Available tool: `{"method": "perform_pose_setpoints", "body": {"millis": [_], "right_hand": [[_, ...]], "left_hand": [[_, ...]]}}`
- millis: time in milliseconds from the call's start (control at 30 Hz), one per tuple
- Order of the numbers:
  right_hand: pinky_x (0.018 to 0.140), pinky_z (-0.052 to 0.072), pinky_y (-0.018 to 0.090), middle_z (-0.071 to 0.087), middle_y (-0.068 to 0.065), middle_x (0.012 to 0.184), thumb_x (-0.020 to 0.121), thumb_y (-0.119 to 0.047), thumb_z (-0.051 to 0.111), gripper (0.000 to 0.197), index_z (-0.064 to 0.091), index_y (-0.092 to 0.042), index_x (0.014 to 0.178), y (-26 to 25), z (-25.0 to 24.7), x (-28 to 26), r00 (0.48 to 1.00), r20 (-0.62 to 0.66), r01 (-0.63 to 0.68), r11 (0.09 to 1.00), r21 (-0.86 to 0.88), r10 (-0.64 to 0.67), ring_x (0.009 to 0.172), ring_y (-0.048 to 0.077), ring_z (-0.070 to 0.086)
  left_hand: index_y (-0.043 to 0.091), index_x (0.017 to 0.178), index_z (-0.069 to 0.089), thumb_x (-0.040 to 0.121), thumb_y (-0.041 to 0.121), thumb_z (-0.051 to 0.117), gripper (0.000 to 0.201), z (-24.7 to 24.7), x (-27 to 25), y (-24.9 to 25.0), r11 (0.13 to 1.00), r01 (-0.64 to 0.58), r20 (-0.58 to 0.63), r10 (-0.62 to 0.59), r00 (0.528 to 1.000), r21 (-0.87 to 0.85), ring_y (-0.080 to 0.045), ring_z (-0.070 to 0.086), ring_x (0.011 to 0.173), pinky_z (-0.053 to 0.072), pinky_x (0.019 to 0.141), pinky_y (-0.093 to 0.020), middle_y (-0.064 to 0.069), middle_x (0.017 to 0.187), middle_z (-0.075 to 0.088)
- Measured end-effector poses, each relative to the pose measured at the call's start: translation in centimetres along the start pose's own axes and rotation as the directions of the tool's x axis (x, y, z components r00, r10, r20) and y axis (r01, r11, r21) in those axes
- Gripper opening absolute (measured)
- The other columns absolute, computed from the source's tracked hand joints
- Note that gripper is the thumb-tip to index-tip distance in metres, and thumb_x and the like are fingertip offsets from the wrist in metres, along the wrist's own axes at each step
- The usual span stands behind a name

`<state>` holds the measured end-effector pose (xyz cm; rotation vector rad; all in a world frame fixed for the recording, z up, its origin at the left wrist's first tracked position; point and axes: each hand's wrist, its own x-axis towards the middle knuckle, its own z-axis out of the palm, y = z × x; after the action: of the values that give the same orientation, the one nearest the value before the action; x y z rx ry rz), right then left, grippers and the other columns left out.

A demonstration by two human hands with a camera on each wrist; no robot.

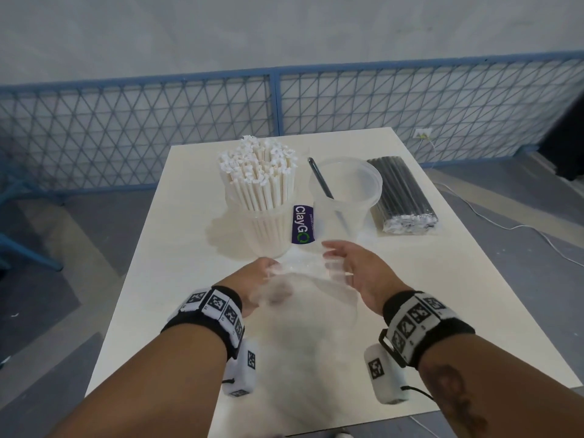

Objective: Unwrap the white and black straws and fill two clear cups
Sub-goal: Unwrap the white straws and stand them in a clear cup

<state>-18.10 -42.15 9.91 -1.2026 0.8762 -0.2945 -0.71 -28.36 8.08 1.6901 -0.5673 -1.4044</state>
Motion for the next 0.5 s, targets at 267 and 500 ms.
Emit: {"method": "perform_pose_setpoints", "body": {"millis": [267,500], "right_hand": [[0.071,0.053,0.029,0.064,0.008,0.102,0.074,-0.009,0.082,0.069,0.045,-0.016,0.132,0.3,0.4,-0.3,0.980,0.157,-0.045,0.914,-0.403,0.118,0.086,0.022,0.064],[0.071,0.051,0.026,0.060,0.003,0.085,0.084,-0.008,0.067,0.011,0.057,-0.013,0.083,0.0,-0.3,0.2,0.993,0.110,-0.007,0.977,-0.214,0.031,0.078,0.016,0.058]], "left_hand": [[0.020,0.123,0.050,0.075,0.033,0.079,0.058,1.3,1.0,0.5,0.993,-0.088,-0.361,0.053,0.931,-0.082,-0.029,0.067,0.111,0.055,0.098,-0.048,-0.010,0.123,0.069],[0.025,0.150,0.022,0.068,-0.003,0.087,0.108,1.0,0.6,-0.4,0.990,0.016,-0.061,-0.007,0.998,0.142,-0.019,0.065,0.099,0.060,0.088,-0.041,-0.005,0.112,0.060]]}}
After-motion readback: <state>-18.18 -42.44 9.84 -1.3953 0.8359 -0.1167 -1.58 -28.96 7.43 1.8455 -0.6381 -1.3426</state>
